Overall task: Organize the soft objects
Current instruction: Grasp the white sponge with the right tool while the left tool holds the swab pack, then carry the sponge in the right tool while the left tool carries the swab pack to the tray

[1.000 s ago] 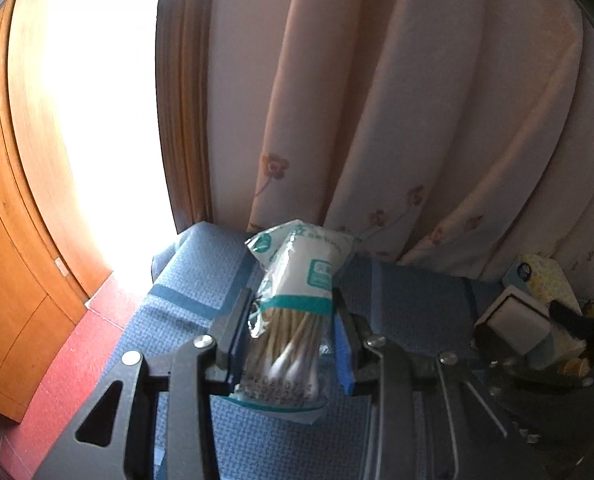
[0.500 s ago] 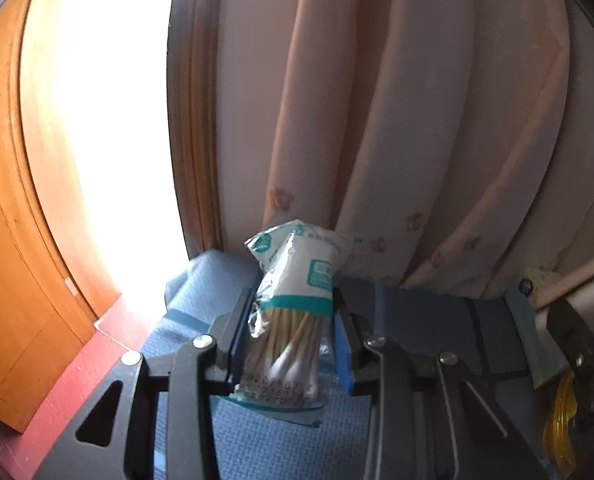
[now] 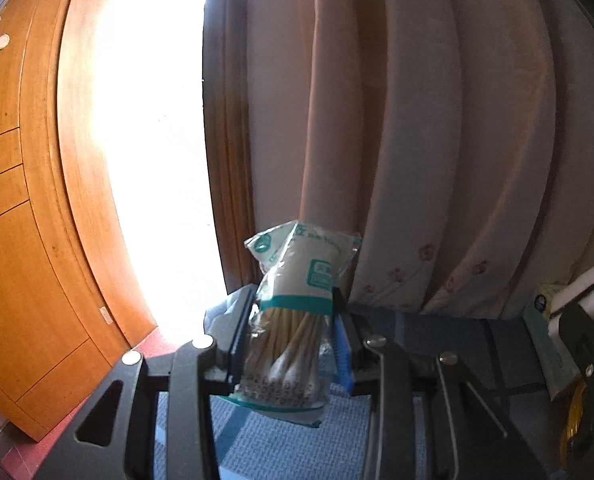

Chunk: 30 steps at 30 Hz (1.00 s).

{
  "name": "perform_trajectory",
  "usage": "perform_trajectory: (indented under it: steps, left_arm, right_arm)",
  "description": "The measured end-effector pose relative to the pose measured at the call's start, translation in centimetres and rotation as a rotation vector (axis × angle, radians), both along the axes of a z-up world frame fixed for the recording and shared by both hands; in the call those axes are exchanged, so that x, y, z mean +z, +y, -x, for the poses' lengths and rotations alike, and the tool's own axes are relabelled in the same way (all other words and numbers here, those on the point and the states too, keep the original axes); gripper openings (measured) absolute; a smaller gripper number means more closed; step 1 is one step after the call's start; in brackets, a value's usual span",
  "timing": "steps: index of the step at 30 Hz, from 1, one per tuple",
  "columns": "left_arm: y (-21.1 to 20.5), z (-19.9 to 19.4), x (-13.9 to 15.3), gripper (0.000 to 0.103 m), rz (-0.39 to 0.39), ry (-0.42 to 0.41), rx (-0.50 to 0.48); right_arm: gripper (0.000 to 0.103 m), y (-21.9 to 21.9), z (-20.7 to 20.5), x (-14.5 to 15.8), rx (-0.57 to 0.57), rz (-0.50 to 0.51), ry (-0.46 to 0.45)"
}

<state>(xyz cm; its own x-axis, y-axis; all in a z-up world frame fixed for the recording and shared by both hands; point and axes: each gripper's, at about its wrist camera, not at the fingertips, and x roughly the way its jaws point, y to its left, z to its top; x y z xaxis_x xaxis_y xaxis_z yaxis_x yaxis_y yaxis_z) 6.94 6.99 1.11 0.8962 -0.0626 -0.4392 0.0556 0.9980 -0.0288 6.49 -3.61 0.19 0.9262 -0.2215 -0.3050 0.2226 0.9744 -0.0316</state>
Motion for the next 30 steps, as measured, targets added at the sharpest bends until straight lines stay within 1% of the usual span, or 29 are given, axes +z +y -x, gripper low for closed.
perform_trajectory:
  steps: [7,11,13,19,25,30]
  left_arm:
    - [-0.2,1.2,-0.2,0.035,-0.007,-0.017,0.008]
    - [-0.3,0.6,-0.2,0.035,-0.007,-0.017,0.009]
    - [-0.1,0.2,-0.2,0.035,-0.001,-0.014,0.010]
    - [0.4,0.8,0.0,0.035,0.024,-0.029,0.016]
    - [0.0,1.3,0.1,0.035,0.004,-0.050,0.022]
    - [-0.3,2.2,0.2,0.035,0.006,-0.066,0.024]
  right_arm:
    - [0.051,-0.1,0.3,-0.2,0.009,0.009,0.002]
    - [0.051,-0.1,0.6,-0.2,0.012,0.008,0.003]
    - [0.052,-0.3,0.7,-0.2,0.013,0.008,0.006]
    - [0.052,-0.3,1.2,-0.1,0.017,0.013,0.005]
    - [0.052,-0.2,2.2,-0.1,0.022,0.017,0.004]
    - [0.052,-0.3,3.0,-0.2,0.026,0.016,0.005]
